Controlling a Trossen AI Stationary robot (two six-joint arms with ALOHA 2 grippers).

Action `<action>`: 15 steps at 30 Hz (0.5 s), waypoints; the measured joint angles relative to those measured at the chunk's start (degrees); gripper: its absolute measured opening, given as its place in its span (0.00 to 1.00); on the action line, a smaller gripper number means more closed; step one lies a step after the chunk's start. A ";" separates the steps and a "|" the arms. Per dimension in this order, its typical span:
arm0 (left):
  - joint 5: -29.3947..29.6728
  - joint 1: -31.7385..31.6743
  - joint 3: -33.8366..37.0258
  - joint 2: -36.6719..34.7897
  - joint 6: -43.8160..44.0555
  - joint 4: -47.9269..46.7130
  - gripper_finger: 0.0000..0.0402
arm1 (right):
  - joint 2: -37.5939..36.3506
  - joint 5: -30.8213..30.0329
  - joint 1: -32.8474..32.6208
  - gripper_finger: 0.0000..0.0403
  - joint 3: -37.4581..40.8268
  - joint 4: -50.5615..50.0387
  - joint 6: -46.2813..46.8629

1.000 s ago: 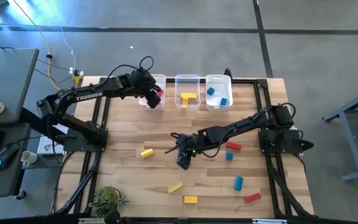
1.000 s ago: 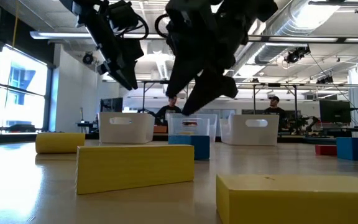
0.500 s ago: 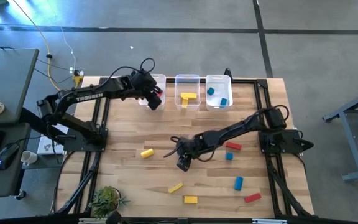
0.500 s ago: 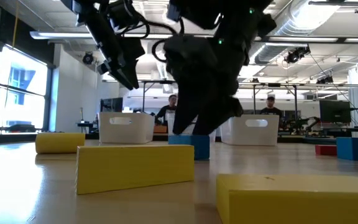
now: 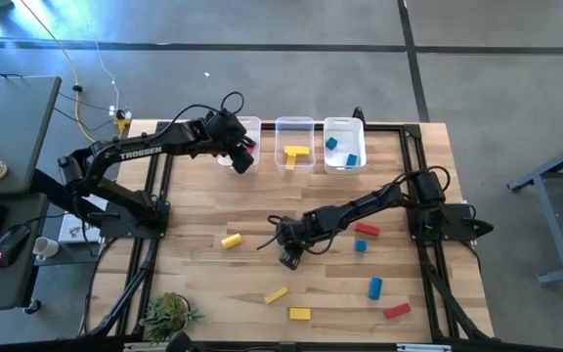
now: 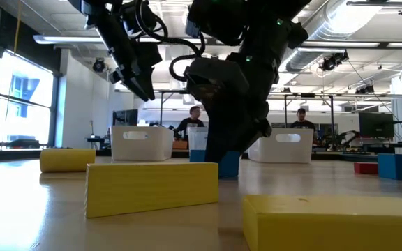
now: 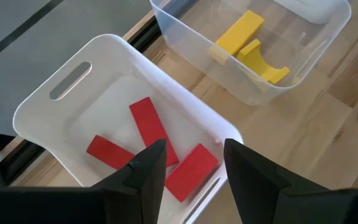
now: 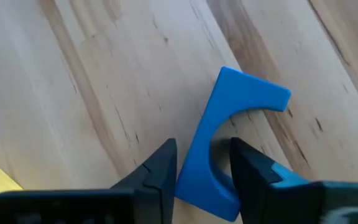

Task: Sort & place blocks by color
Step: Put the blue arch block into the right white bin

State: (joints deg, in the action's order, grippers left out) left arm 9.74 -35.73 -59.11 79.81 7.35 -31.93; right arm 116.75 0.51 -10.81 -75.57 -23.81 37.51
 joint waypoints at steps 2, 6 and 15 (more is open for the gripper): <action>-0.09 0.12 0.00 0.00 0.03 -0.01 0.37 | -0.11 0.22 0.26 0.25 0.00 -0.11 -1.45; -0.09 0.93 0.00 0.00 0.00 -0.01 0.37 | -0.95 0.37 0.70 0.25 0.22 -0.55 -3.55; -0.15 3.38 0.00 0.00 -0.01 -0.04 0.37 | -7.66 -4.84 3.26 0.25 0.28 -3.64 -7.92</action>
State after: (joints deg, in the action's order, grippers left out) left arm 9.59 -32.34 -59.11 79.81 7.34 -31.97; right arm 109.09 -4.33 -7.55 -75.29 -27.45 29.59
